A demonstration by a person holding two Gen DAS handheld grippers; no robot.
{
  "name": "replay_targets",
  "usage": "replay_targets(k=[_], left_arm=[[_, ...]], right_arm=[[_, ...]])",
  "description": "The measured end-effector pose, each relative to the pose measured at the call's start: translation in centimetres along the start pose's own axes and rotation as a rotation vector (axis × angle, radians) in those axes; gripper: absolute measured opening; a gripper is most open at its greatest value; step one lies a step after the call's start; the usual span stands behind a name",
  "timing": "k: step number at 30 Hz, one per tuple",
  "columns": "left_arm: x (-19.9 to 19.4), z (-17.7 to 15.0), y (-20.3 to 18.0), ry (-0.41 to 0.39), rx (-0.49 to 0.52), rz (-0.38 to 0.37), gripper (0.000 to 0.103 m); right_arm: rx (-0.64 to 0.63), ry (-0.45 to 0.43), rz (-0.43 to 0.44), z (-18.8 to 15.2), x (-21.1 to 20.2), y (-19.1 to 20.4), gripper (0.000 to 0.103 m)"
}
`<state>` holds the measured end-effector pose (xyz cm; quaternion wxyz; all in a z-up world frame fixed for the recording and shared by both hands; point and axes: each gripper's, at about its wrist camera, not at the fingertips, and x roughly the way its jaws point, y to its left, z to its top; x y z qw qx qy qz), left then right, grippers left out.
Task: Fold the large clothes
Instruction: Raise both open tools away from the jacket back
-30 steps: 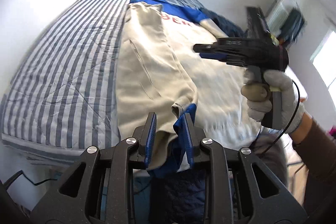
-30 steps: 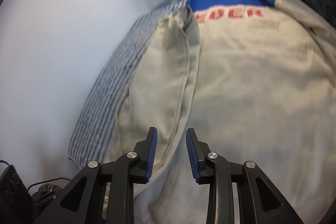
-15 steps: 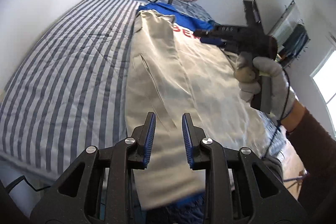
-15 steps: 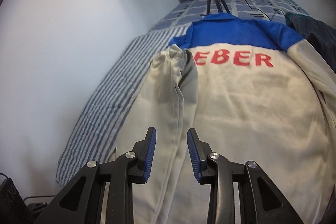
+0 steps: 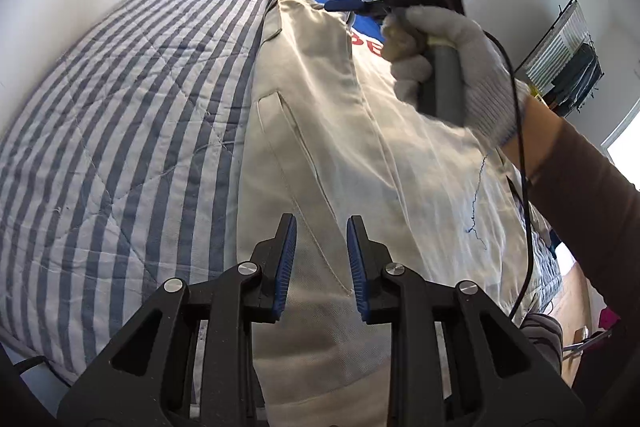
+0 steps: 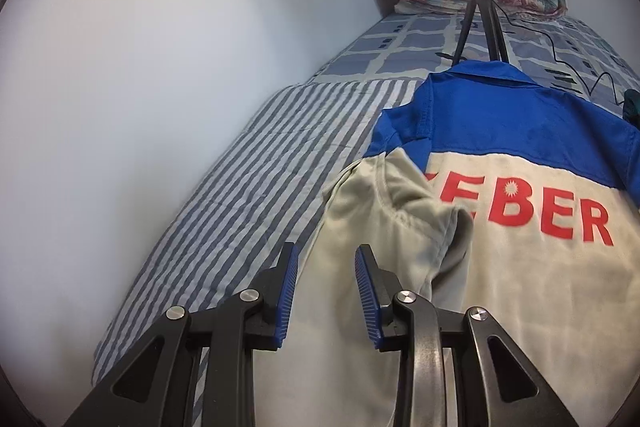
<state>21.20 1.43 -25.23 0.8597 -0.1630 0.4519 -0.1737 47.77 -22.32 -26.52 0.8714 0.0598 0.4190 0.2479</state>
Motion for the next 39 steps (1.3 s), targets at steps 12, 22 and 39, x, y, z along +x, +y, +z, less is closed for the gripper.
replay_targets(k=[12,22,39], left_arm=[[3.6,-2.1,-0.3,0.128,0.099,0.093,0.026],[-1.0,-3.0,-0.7,0.060,0.081,-0.004,0.026],[-2.9,-10.3,-3.5,0.065,0.213,0.108,0.026]], right_arm=[[-0.011,0.108,-0.215,-1.2,5.2,-4.9,0.015],[-0.229,0.159,0.022,-6.2,-1.1,3.8,0.019],[-0.137,0.286,0.021,-14.7,-2.2,6.8,0.020]])
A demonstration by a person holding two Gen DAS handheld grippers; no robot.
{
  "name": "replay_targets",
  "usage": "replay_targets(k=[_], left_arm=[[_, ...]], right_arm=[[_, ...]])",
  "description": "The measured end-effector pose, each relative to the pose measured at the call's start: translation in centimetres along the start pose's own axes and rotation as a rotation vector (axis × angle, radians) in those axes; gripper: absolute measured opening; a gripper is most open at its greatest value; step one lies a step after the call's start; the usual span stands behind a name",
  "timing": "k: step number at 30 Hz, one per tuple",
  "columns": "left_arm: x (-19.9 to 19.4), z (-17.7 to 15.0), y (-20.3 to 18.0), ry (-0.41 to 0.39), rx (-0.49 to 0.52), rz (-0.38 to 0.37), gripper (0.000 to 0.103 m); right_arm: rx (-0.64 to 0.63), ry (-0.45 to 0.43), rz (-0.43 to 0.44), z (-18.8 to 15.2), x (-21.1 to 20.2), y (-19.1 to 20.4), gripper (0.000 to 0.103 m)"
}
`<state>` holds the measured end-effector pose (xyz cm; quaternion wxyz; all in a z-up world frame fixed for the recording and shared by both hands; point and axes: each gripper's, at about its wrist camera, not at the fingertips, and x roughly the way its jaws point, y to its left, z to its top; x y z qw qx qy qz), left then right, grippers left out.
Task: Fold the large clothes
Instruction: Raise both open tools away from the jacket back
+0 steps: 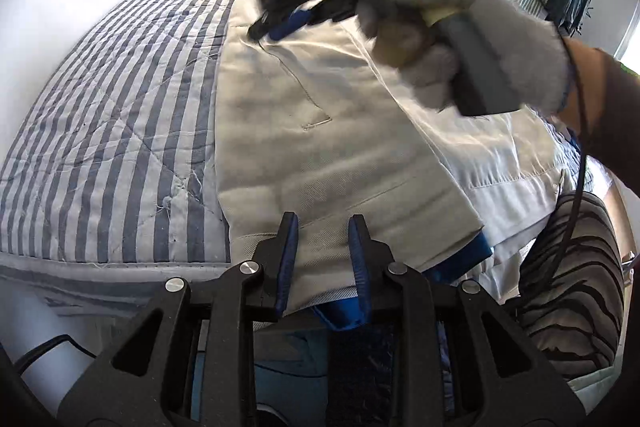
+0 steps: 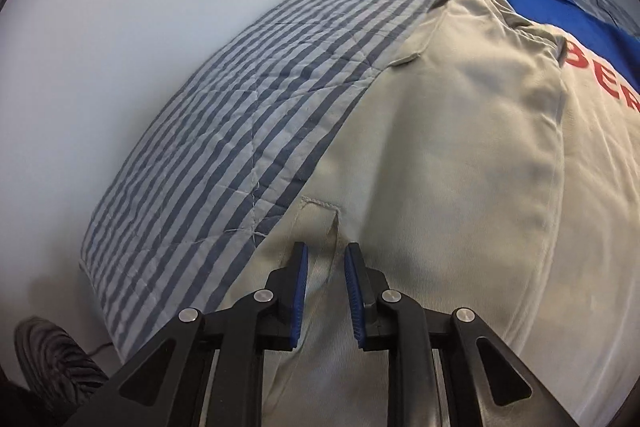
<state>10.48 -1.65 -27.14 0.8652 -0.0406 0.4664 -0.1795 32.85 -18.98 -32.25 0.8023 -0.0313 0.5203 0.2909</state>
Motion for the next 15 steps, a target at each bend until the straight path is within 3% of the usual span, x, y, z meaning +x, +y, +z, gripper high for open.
replay_targets(k=[4,12,14,15], left_arm=[[-2.0,0.3,0.1,-0.012,-0.037,-0.033,0.026],[-7.9,3.4,-2.9,-0.158,0.035,-0.081,0.026],[-8.6,5.1,-3.7,-0.179,0.053,-0.096,0.033],[-9.0,5.8,-4.0,-0.192,0.056,-0.114,0.047]], right_arm=[[0.023,-0.125,0.003,-1.3,-6.4,-0.1,0.023],[0.063,-0.274,-0.090,-7.0,-16.7,-1.8,0.044],[0.076,-0.306,-0.122,-8.6,-18.8,-2.5,0.049],[0.094,-0.320,-0.131,-9.2,-19.7,-3.4,0.051]])
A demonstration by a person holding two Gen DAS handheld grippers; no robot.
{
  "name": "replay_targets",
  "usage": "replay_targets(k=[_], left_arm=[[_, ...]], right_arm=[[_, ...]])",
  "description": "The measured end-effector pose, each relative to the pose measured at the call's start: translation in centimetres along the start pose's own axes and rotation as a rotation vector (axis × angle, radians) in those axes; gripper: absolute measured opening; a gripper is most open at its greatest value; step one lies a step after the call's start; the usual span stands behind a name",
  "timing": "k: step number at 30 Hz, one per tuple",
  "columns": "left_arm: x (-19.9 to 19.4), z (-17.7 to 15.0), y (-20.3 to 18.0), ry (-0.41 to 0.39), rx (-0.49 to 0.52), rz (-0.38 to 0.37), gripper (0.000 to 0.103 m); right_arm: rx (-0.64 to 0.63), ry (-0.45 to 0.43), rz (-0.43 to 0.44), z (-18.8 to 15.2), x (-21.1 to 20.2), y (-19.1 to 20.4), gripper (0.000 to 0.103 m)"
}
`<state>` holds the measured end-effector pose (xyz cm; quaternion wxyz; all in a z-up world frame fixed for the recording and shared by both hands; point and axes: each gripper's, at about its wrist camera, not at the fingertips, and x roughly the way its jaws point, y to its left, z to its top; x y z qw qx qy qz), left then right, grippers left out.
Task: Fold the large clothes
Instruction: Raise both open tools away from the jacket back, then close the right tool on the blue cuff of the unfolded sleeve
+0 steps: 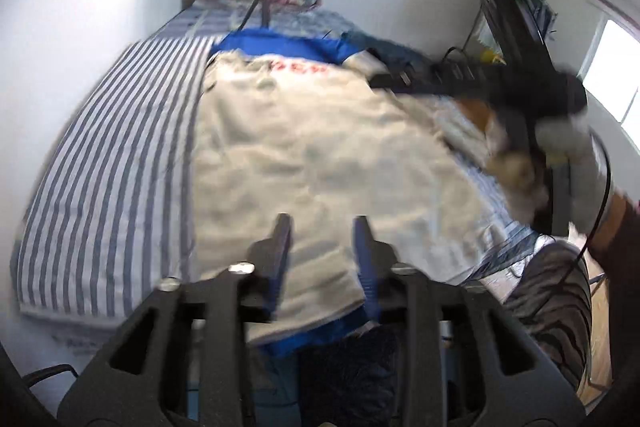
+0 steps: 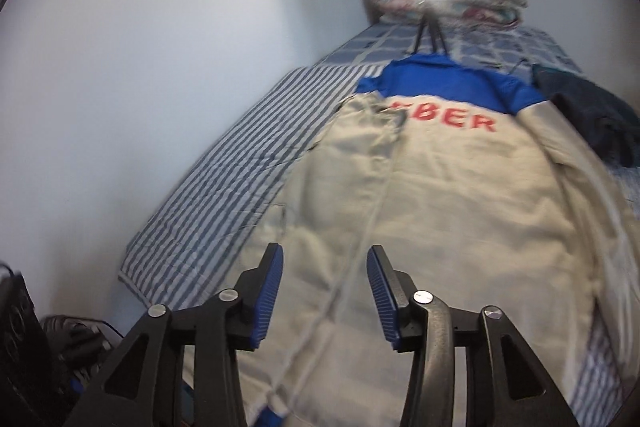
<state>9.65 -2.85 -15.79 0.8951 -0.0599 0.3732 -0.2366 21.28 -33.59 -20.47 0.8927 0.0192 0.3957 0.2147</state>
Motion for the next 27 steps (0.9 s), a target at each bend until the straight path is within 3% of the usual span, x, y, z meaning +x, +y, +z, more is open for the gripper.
replay_targets(k=[1,2,3,5,8,13,18,20,27], left_arm=[[0.1,0.8,-0.4,-0.011,-0.003,-0.012,0.058],[0.0,1.6,-0.7,-0.024,-0.008,-0.027,0.060],[0.1,2.6,-1.1,-0.029,-0.013,-0.047,0.060],[0.7,4.2,-1.7,-0.029,-0.010,-0.073,0.060],[1.8,6.5,-3.1,-0.033,0.019,-0.099,0.060],[4.6,9.2,-5.2,-0.024,0.053,-0.154,0.060],[7.8,9.6,-5.5,0.016,0.009,-0.201,0.060],[8.8,9.2,-5.2,0.045,-0.017,-0.183,0.060],[10.1,8.9,-3.2,0.070,-0.127,-0.181,0.060]], right_arm=[[0.025,-0.015,-0.010,-0.3,-1.0,-1.0,0.052],[0.048,-0.028,-0.021,-0.5,-1.8,-2.0,0.056],[0.072,-0.040,-0.041,-0.8,-2.8,-2.9,0.064],[0.102,-0.064,-0.084,-1.6,-4.8,-4.6,0.068],[0.133,-0.054,-0.172,-2.4,-7.1,-7.8,0.068],[0.241,-0.034,-0.249,-3.9,-11.4,-13.6,0.068],[0.269,0.015,-0.384,-5.9,-13.7,-19.2,0.067],[0.304,0.029,-0.411,-6.8,-14.4,-21.8,0.067],[0.478,-0.025,-0.473,-10.3,-17.0,-30.0,0.067]])
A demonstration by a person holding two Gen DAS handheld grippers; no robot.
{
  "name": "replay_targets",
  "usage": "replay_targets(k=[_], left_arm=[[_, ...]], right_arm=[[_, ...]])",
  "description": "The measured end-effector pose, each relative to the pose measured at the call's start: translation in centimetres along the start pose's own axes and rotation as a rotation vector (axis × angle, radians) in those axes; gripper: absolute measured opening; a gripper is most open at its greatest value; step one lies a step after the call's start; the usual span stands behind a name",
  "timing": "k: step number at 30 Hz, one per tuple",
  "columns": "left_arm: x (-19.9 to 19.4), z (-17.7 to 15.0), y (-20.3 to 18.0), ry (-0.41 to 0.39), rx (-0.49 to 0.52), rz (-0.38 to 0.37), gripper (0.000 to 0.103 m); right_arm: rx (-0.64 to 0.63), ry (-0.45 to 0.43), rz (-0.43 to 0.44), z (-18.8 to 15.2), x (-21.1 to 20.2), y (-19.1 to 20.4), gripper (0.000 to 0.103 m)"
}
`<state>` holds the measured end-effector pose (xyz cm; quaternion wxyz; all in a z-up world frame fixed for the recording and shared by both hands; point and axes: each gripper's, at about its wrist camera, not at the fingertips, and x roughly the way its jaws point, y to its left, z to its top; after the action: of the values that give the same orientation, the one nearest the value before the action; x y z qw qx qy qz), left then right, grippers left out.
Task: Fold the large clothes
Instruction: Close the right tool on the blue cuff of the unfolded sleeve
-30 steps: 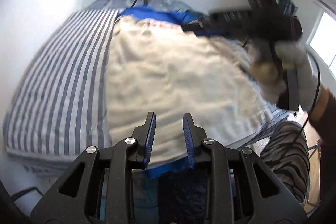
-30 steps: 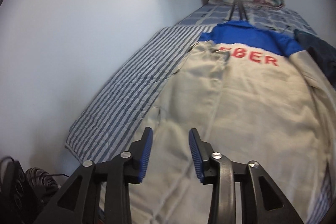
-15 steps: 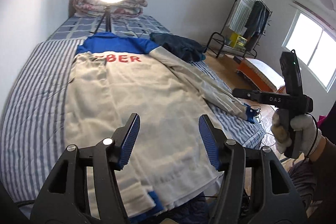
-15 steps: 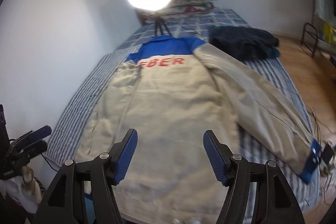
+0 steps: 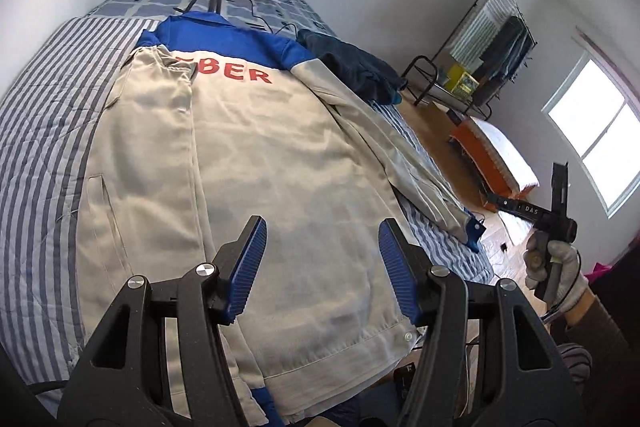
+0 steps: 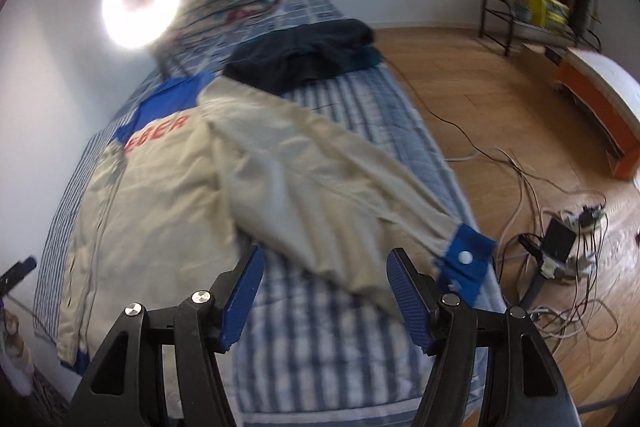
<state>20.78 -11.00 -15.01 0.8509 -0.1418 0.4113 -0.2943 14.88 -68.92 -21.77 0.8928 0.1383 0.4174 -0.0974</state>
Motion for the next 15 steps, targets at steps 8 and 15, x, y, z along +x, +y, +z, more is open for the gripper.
replay_targets(k=[8,15], left_arm=[[1.5,-0.5,-0.5,0.046,0.035,0.033,0.060],[2.8,-0.9,-0.9,0.087,0.055,0.027,0.060]], right_arm=[[0.294,-0.011,-0.006,-0.2,2.4,-9.8,0.067],[0.399,0.010,-0.020,-1.5,5.4,-13.4,0.066]])
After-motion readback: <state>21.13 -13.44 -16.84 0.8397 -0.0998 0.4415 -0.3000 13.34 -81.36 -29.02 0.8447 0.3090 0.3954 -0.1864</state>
